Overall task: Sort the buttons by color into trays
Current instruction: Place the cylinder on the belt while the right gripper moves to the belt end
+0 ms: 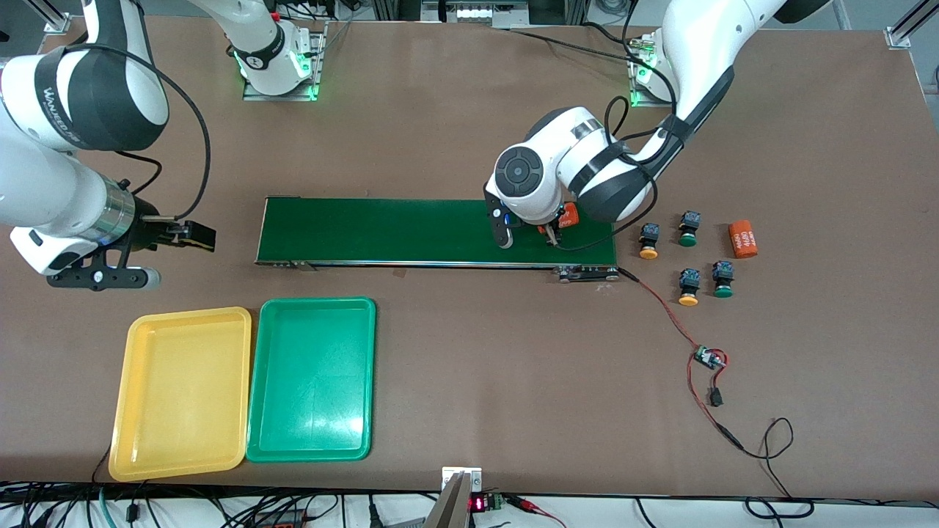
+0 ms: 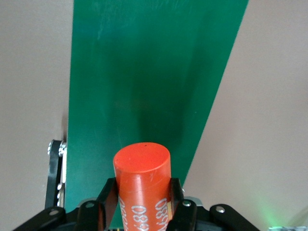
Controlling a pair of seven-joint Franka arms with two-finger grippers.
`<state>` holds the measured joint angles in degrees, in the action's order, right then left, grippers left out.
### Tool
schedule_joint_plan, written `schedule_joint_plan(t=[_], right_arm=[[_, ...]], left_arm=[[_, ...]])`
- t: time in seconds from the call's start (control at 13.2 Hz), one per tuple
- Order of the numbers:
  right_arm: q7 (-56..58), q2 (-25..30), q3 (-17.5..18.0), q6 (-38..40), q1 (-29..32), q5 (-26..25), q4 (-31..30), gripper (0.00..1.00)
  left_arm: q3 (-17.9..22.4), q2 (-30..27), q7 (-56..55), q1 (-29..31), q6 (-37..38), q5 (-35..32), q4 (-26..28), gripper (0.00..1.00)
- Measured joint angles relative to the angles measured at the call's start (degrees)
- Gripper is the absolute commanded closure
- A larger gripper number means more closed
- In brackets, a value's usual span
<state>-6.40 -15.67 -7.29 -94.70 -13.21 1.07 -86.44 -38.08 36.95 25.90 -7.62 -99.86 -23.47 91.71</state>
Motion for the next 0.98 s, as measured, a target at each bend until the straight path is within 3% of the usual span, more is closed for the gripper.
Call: schedule_joint_plan(t=[0.08,0.15,0.23,0.45,0.6,0.98], right_arm=[[0.00,1.40,0.00,-0.24,0.01,0.00,-2.06,0.00],[0.00,3.63,-0.01,-1.74,0.04,0.00,-5.50,0.00],[0.00,6.73,-0.03,-4.27,0.07,0.00,-10.32,0.00],[-0.02,17.65,0.00,-12.17,0.07,-0.01,-27.14,0.00],[-1.86,22.55,0.64,-15.07,-0.12,-0.01,-34.71,0.00],[-11.86,23.06,4.25,-17.33,-5.92,-0.01,-38.46,0.00]], left_arm=[[0.12,0.37,0.25,0.08,-0.82,-0.10,0.31,0.71],[0.27,0.63,0.37,0.08,-1.52,-0.11,0.48,0.46],[0.32,0.84,0.40,0.08,-1.92,-0.11,0.59,0.00],[0.37,1.09,0.40,0.09,-2.07,-0.12,0.64,0.00],[0.39,1.00,0.31,0.31,-2.07,-0.13,0.52,0.00],[0.37,-3.95,0.12,7.94,-0.49,-0.20,-1.09,0.00]])
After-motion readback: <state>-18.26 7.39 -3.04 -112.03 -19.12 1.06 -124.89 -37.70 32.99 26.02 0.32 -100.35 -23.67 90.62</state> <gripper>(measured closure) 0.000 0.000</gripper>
